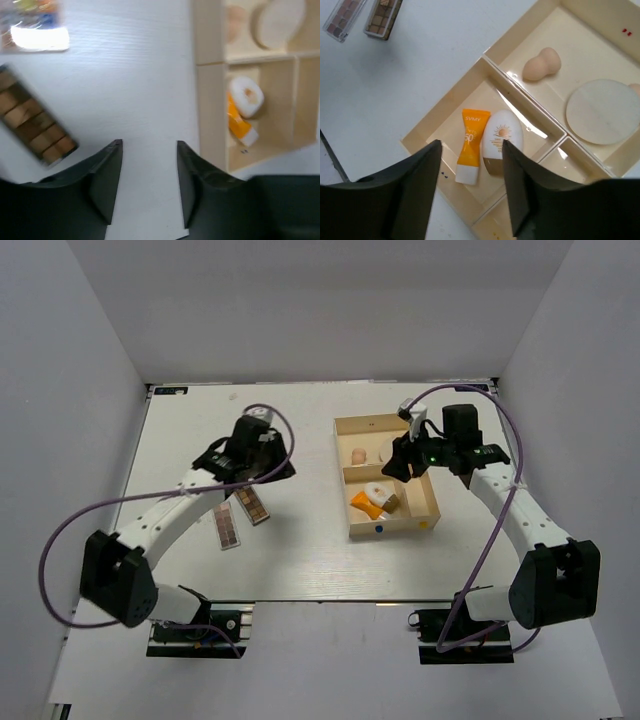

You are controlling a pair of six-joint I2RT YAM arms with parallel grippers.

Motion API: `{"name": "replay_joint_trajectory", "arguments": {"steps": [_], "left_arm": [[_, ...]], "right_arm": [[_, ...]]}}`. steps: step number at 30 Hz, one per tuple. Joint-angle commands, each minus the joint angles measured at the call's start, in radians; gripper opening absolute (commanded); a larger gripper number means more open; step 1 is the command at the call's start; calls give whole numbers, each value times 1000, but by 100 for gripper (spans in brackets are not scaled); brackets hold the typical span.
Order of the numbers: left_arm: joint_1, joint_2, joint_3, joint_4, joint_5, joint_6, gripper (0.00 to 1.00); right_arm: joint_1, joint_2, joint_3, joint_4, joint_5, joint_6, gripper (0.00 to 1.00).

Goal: Organize the makeup

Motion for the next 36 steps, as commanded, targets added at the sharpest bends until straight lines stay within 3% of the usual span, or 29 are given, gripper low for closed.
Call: {"name": "replay_joint_trajectory", "arguments": {"steps": [1, 3, 7, 15, 28, 31, 32, 36], "left_arm": [[68, -119, -100, -184, -187, -100, 60], [109, -156, -134, -262, -220, -140, 74], [148, -128, -220, -322, -224, -168, 83], [212, -35, -257, -390, -335, -203, 90], [316, 162, -294, -206, -234, -50, 88], [326, 177, -283, -201, -215, -38, 70], [326, 177, -284, -198, -212, -37, 49], [326, 141, -304, -201, -186, -41, 23]], "right_arm": [[43, 11, 60, 15, -32, -33, 61], [55, 30, 71, 9, -29, -36, 69], [104, 58, 97, 13, -20, -18, 72], [129, 57, 88, 28, 22, 5, 73], [124, 0, 25, 42, 56, 7, 74], [123, -2, 20, 45, 60, 8, 74], [121, -2, 22, 47, 63, 10, 74], [117, -6, 20, 45, 76, 11, 74]]}}
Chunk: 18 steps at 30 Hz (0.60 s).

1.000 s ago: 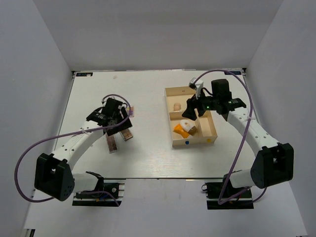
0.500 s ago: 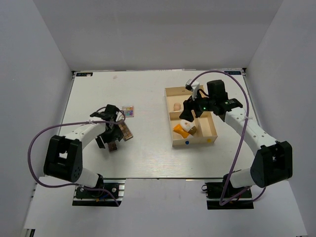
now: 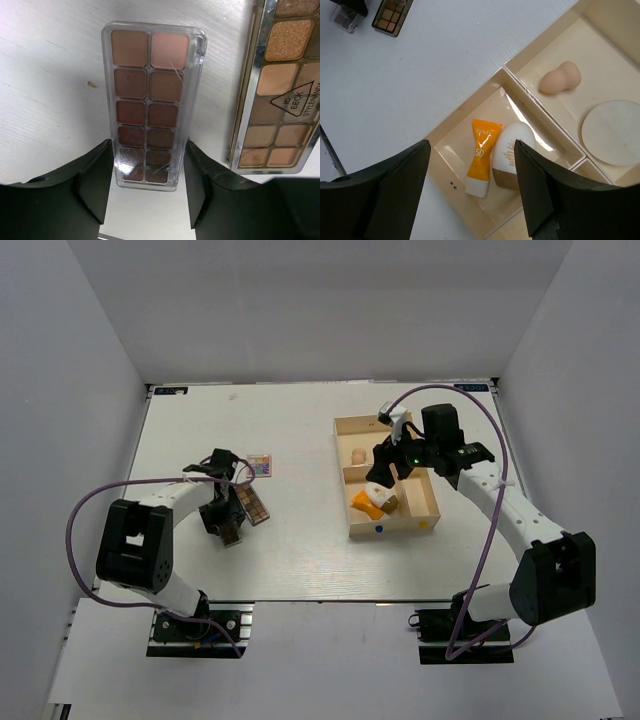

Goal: Organize the makeup

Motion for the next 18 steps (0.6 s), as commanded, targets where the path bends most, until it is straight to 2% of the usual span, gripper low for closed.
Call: {"name": "replay_joint_trajectory", "arguments": {"steps": [1, 5, 8, 9, 11, 14, 15, 16, 17, 18], "left_arm": [[6, -24, -28, 29, 28, 8, 19], [-19, -161, 12, 27, 83, 11, 13], [-28, -270, 50, 148, 270, 37, 12], [-28, -291, 62, 174, 368, 45, 12], [-44, -278, 104, 252, 468, 45, 12], [-100, -201, 174, 363, 628, 19, 12], [-117, -175, 197, 386, 649, 11, 12], [-154, -122, 223, 408, 684, 2, 12], [-174, -92, 275, 450, 702, -18, 12], [-194, -63, 309, 472, 714, -29, 12]], "right_arm": [[-9, -37, -7, 37, 14, 9, 74], [-24, -50, -12, 58, 68, 33, 73], [-51, -50, -10, 79, 144, 76, 66], [-58, -48, -9, 90, 175, 86, 61], [-85, -45, -7, 99, 209, 119, 54], [-116, -44, -4, 119, 275, 158, 31], [-125, -44, -1, 119, 289, 165, 15], [-137, -47, 5, 122, 298, 170, 7], [-154, -51, 4, 122, 319, 179, 0], [-160, -54, 5, 125, 333, 182, 0]]}}
